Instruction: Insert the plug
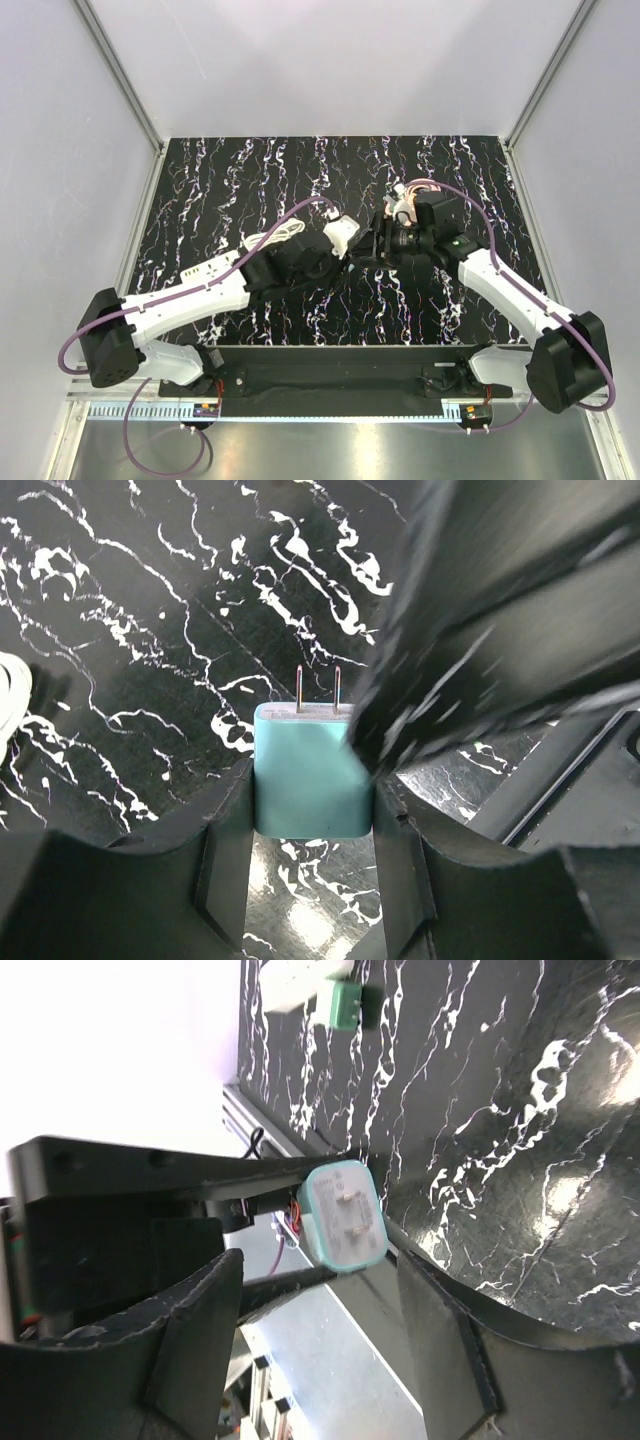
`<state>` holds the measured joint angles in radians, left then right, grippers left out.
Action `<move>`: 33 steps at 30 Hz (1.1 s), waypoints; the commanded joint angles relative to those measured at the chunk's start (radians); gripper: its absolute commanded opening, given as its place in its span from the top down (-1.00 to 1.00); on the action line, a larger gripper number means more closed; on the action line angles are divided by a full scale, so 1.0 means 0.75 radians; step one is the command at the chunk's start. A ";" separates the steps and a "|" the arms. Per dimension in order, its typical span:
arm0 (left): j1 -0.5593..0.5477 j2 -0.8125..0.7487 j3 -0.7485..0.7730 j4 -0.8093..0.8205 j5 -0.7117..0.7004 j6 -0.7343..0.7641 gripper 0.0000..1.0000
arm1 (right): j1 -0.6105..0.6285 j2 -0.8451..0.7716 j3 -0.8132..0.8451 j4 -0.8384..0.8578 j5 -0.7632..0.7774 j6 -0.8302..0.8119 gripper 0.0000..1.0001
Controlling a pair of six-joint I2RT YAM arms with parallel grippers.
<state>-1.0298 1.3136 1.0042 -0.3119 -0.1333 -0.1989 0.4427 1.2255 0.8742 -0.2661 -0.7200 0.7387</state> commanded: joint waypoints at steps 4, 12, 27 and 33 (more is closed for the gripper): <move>-0.024 -0.062 0.009 0.140 0.037 0.073 1.00 | 0.029 0.064 0.023 0.064 0.017 -0.003 -0.33; -0.028 -0.134 -0.054 0.189 0.049 0.108 1.00 | 0.032 0.098 0.029 0.105 -0.018 -0.016 0.37; 0.178 -0.287 -0.171 0.270 0.522 -0.223 -0.47 | 0.029 -0.061 -0.096 0.522 -0.026 0.144 1.00; 0.360 -0.414 -0.310 0.476 0.793 -0.591 -0.41 | 0.029 -0.118 -0.151 0.791 -0.030 0.230 1.00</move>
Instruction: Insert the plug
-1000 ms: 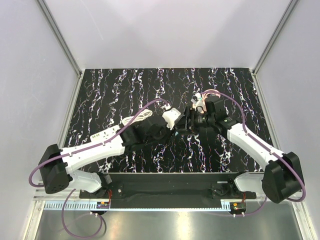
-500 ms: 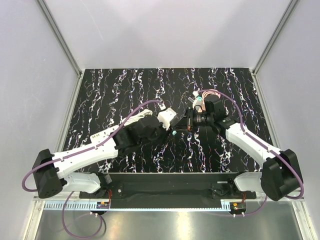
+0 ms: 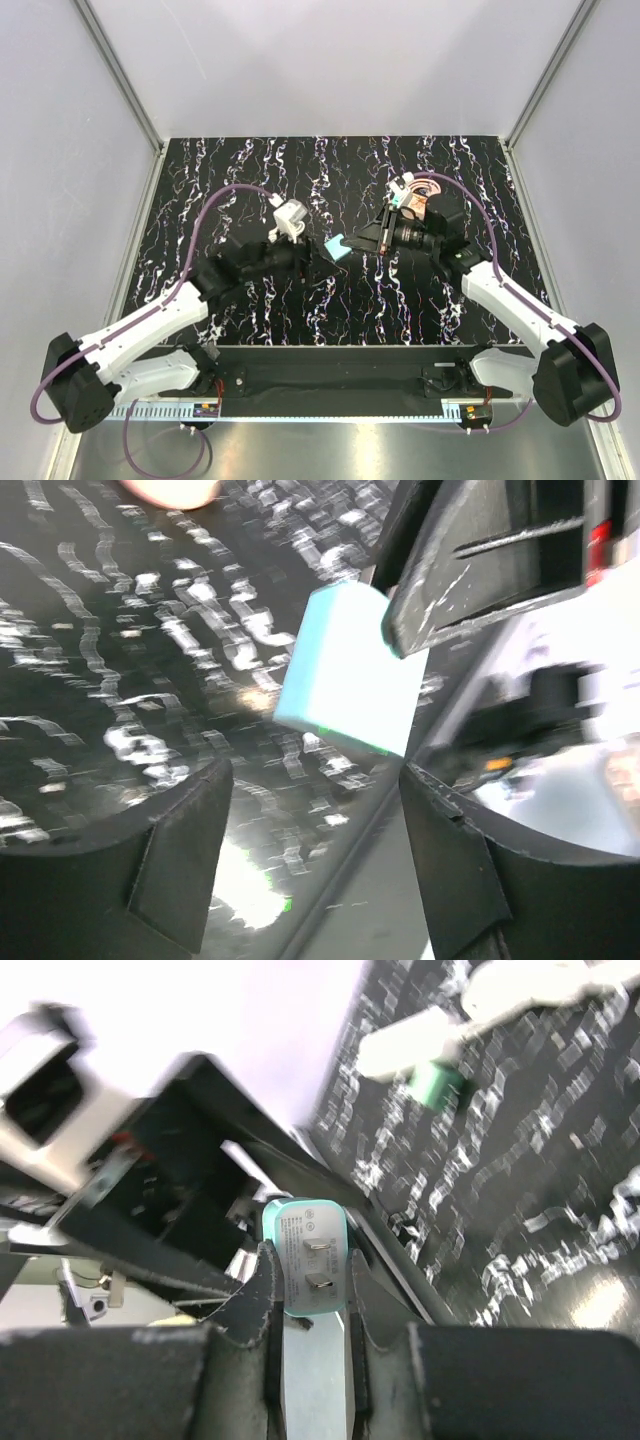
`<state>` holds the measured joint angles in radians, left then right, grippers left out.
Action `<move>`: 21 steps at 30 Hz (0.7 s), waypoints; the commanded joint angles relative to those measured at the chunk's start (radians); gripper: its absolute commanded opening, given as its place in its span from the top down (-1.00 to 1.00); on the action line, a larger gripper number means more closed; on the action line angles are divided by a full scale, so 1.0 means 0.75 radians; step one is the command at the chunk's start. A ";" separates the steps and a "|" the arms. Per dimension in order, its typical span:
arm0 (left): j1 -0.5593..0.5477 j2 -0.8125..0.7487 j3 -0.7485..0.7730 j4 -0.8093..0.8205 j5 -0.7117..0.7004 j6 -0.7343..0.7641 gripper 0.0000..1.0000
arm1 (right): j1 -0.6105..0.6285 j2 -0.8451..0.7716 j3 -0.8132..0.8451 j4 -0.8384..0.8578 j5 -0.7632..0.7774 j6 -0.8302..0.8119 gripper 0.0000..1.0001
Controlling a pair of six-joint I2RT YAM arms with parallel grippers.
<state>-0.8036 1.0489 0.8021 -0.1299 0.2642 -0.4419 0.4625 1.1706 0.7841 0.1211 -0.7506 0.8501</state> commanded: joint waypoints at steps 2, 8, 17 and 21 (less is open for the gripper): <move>0.075 -0.093 -0.081 0.350 0.286 -0.384 -0.41 | 0.003 -0.045 -0.074 0.382 -0.001 0.130 1.00; 0.128 -0.139 -0.212 0.672 0.280 -0.693 -0.29 | 0.001 -0.033 -0.129 0.634 -0.018 0.253 1.00; 0.143 -0.118 -0.221 0.727 0.173 -0.771 -0.14 | 0.003 -0.059 -0.135 0.636 -0.024 0.278 1.00; 0.143 -0.114 -0.221 0.760 0.145 -0.795 -0.12 | 0.005 -0.059 -0.143 0.640 -0.032 0.290 1.00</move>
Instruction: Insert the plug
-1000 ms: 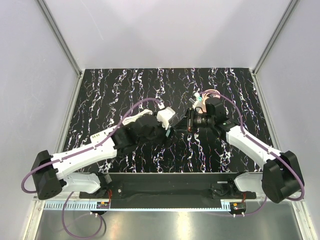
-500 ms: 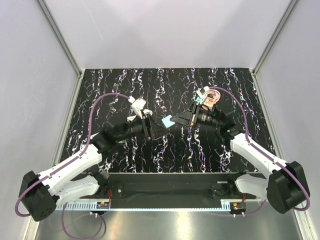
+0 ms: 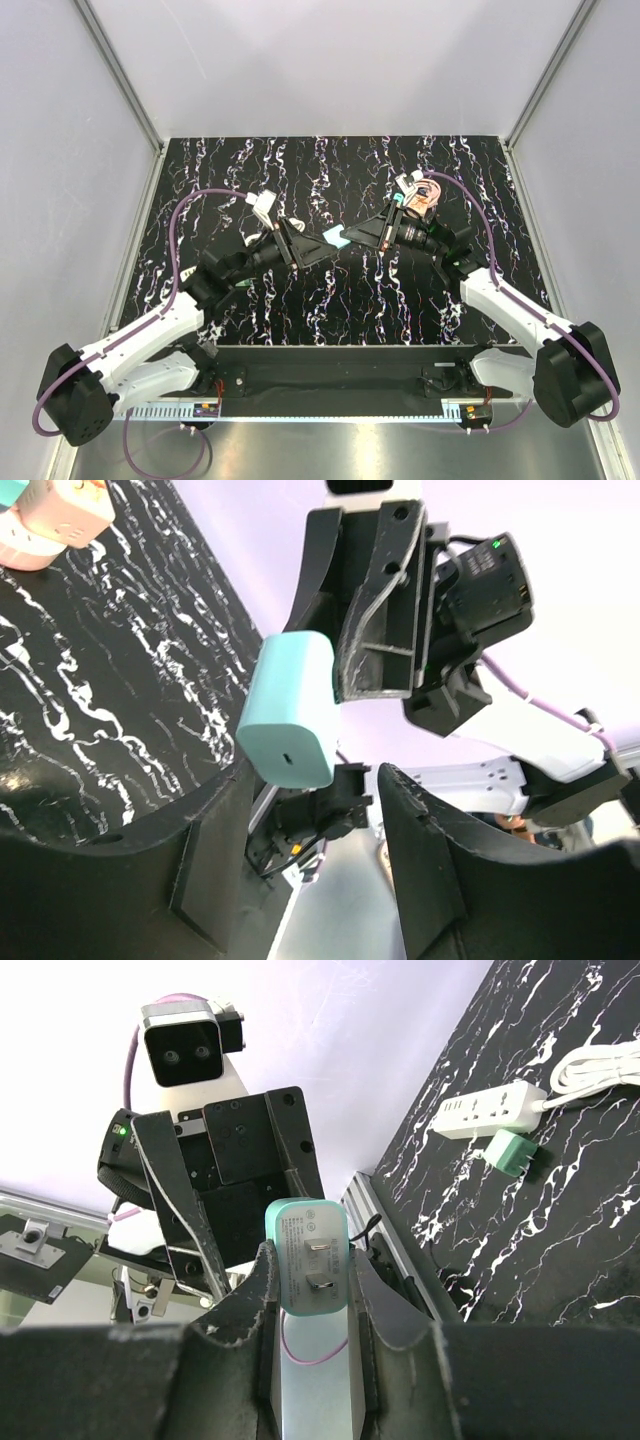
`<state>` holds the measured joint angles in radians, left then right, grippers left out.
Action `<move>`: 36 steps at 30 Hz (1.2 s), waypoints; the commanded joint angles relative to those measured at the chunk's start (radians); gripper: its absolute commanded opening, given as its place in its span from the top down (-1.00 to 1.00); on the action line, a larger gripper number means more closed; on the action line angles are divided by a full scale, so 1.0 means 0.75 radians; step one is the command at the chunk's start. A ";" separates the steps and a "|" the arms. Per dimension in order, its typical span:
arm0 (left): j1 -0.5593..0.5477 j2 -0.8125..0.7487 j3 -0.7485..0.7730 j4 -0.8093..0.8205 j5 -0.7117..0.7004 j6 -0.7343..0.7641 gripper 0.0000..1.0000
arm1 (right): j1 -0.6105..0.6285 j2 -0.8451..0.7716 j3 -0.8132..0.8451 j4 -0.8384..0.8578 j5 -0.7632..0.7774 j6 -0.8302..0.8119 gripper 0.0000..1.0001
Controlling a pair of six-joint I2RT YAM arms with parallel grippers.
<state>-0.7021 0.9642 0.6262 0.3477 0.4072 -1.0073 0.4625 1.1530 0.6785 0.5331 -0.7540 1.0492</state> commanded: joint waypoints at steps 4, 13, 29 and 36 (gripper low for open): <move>0.008 0.029 0.028 0.132 -0.042 -0.050 -0.04 | 0.005 -0.036 -0.019 0.113 -0.026 0.039 1.00; 0.008 0.075 -0.004 0.221 -0.036 -0.091 0.05 | 0.005 -0.010 -0.029 0.111 -0.048 0.051 1.00; 0.038 -0.095 -0.031 -0.022 -0.383 -0.091 1.00 | 0.005 -0.065 0.042 -0.209 0.105 -0.041 -0.53; 0.063 -0.248 0.128 -0.574 -0.747 0.008 1.00 | 0.003 -0.132 0.081 -0.388 0.234 -0.096 -0.99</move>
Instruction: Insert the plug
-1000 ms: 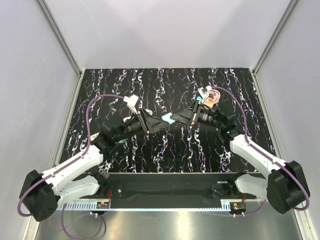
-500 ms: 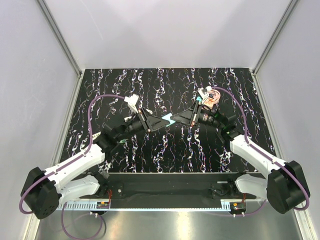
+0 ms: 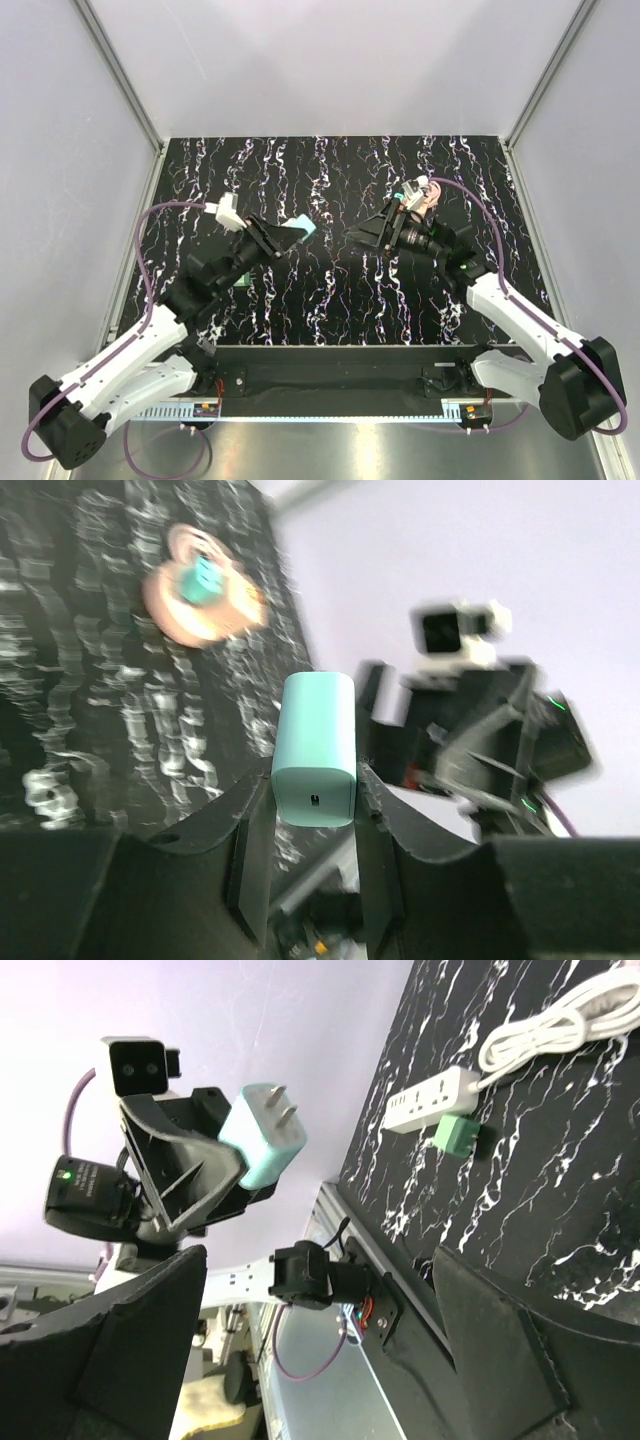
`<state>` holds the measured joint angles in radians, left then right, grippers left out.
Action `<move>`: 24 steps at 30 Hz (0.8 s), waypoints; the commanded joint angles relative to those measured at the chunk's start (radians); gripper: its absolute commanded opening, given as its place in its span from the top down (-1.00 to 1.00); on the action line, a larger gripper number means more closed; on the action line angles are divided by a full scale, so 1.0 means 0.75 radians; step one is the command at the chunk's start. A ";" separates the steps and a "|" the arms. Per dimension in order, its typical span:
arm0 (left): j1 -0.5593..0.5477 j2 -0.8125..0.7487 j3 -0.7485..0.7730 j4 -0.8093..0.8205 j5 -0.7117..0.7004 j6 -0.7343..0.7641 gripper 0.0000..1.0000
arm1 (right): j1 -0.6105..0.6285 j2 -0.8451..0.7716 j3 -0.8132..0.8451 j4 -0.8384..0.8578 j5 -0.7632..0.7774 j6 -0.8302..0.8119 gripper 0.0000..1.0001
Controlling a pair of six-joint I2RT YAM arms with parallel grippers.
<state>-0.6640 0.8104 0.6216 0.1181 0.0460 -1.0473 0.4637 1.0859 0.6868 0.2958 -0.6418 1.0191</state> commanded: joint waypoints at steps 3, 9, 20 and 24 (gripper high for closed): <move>0.016 -0.001 0.330 -0.655 -0.541 -0.031 1.00 | 0.004 -0.039 0.072 -0.106 0.097 -0.062 -0.99; 0.110 0.150 0.645 -0.996 -0.738 -0.157 1.00 | 0.004 -0.002 0.076 -0.118 0.081 -0.064 -0.99; 0.668 0.400 0.781 -1.521 -0.397 -0.808 1.00 | 0.004 -0.022 0.066 -0.204 0.089 -0.123 -0.99; 0.785 0.459 0.736 -1.685 -0.303 -0.988 1.00 | 0.004 -0.043 0.058 -0.241 0.115 -0.150 -1.00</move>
<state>-0.1181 1.1446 1.1744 -1.0130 -0.2661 -1.6302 0.4637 1.0863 0.7048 0.1280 -0.5827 0.9447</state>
